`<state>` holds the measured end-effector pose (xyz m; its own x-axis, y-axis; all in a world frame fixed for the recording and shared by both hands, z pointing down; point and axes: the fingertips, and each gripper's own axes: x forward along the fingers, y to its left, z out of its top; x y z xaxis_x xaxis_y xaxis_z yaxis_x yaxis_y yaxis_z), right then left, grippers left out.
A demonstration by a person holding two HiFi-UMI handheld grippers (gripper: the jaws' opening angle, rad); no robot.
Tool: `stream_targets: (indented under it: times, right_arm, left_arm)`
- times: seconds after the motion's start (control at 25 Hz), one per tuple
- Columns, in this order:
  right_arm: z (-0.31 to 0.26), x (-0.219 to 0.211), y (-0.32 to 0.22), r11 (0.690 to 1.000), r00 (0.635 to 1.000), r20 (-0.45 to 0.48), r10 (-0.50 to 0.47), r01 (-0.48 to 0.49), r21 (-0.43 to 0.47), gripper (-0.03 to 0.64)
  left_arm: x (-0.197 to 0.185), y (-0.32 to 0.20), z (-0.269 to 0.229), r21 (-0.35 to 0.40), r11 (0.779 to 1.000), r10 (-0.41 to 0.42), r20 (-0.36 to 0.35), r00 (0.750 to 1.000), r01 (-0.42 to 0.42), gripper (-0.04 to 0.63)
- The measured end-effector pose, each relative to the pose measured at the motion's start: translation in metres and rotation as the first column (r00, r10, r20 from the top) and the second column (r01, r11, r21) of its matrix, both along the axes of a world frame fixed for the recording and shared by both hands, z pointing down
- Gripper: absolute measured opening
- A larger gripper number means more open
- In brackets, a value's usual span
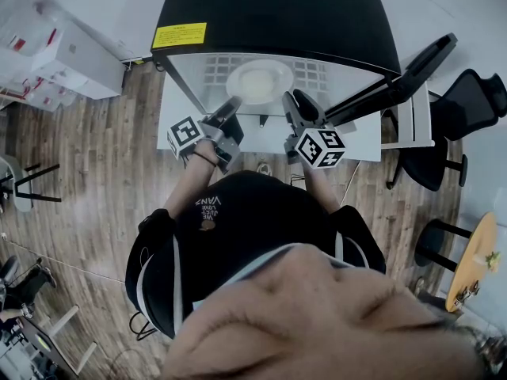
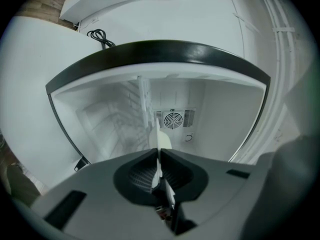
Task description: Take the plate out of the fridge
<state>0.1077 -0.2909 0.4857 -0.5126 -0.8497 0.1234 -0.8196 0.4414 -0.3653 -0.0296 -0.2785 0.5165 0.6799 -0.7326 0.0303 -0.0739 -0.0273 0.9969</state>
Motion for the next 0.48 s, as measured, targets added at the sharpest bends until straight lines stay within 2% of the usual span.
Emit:
stream_targets:
  times: [0.28,0.48]
  right_arm:
    - [0.008,0.0,-0.004,0.999,0.999,0.038,0.012,-0.01,-0.044,0.172]
    - [0.015,-0.003,-0.008,0.996,0.993,0.117,0.005,0.006,-0.089,0.196]
  left_arm:
    - [0.0,0.0,-0.002,-0.001,1.0,0.004,-0.01,1.0,-0.004,0.034]
    - [0.0,0.0,0.001,0.0,1.0,0.007,-0.009,1.0,-0.007,0.034]
